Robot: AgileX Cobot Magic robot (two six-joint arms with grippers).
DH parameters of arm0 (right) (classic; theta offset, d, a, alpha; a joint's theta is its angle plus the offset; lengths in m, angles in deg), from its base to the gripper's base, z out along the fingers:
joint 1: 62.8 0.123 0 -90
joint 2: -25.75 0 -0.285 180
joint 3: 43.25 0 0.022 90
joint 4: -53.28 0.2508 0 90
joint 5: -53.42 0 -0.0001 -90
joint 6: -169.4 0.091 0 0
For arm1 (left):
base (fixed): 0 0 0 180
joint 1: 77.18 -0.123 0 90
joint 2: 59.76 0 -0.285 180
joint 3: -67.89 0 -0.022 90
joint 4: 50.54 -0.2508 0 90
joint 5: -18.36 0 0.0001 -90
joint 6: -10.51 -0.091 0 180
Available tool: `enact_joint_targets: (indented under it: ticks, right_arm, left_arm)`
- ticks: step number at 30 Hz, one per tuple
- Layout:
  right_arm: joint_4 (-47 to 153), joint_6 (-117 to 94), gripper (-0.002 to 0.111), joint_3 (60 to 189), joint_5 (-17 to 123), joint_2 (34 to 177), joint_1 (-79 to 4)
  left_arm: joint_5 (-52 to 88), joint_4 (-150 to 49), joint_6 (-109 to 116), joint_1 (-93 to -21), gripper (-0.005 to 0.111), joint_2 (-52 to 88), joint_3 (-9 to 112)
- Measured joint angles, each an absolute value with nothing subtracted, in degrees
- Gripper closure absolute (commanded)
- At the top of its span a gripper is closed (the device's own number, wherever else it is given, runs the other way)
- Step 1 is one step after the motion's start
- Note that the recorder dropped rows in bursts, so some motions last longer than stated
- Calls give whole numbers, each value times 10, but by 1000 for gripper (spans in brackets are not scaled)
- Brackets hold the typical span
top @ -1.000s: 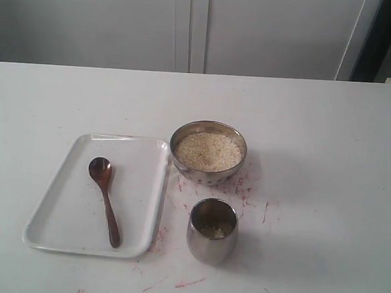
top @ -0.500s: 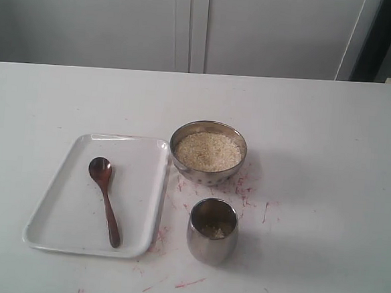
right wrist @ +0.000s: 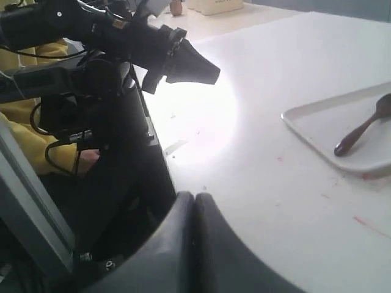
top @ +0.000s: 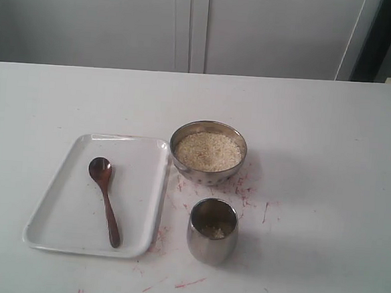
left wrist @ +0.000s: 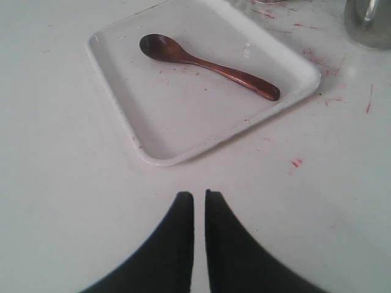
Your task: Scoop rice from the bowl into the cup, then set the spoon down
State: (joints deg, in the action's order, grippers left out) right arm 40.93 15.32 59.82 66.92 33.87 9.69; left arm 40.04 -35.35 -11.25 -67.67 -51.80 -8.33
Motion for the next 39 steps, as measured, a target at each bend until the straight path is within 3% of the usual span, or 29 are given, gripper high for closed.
enact_joint_targets:
  ticks: [27,39]
  right_arm:
    - [412,188,108,598,700,339,95]
    - [412,189,108,598,700,339,-22]
  left_arm:
    - [400,-354,-113,-677,92,-518,-83]
    - [400,-354,-113,-677,92,-518,-83]
